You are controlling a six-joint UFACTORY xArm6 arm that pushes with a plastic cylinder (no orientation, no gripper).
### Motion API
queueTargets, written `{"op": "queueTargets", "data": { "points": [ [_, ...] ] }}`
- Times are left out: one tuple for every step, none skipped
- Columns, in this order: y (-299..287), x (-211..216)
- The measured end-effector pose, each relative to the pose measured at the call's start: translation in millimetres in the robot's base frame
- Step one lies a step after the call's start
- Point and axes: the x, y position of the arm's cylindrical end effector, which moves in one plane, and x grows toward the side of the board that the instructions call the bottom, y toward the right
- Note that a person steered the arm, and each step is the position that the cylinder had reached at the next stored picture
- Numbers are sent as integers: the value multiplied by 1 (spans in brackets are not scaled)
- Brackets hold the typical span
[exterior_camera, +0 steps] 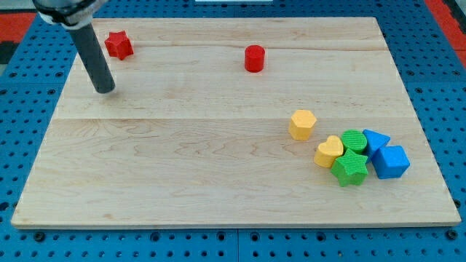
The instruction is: Move your arm to green star
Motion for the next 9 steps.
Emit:
{"op": "queueTargets", "data": {
  "points": [
    [67, 31],
    [119, 48],
    [134, 48],
    [134, 48],
    [137, 55],
    [167, 67],
    [173, 93],
    [179, 133],
    [231, 180]
  ]
}}
